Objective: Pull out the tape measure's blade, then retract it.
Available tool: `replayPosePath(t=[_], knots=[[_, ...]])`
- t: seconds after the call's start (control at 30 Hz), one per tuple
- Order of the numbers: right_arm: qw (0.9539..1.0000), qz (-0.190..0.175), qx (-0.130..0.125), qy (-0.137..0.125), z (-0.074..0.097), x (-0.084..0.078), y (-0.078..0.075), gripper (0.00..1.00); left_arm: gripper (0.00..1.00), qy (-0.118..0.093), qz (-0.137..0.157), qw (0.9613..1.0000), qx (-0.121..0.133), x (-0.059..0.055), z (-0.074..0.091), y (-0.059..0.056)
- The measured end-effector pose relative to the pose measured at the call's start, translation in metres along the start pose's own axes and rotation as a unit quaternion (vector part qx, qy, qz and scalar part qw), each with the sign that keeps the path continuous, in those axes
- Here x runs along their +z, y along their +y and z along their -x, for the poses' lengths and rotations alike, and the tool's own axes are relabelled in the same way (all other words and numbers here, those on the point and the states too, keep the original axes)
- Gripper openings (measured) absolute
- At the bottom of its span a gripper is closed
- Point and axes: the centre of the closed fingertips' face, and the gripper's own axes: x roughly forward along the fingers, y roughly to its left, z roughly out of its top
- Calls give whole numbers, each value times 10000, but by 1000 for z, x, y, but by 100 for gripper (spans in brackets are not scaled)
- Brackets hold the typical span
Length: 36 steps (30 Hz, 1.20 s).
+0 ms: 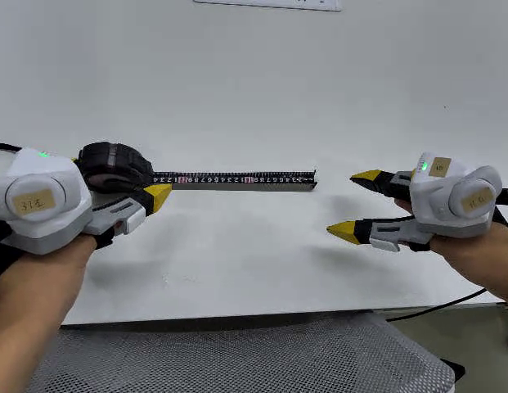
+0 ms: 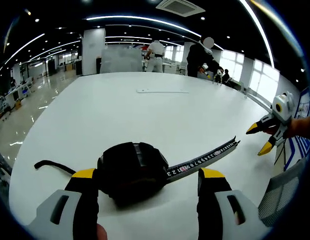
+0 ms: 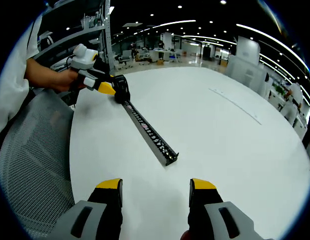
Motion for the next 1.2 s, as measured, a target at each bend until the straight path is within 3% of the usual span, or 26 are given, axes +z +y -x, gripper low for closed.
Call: replayPosePath(t=[0.6, 0.83, 1.2], knots=[[9991, 371, 176, 143, -14, 8, -21, 43, 71, -13, 270, 9985, 479, 2, -7, 11], [9990, 357, 241, 108, -23, 15, -29, 40, 67, -32, 358, 9975, 613, 2, -10, 15], [9978, 487, 418, 163, -36, 19, -26, 37, 64, -35, 528, 9958, 752, 2, -14, 21]])
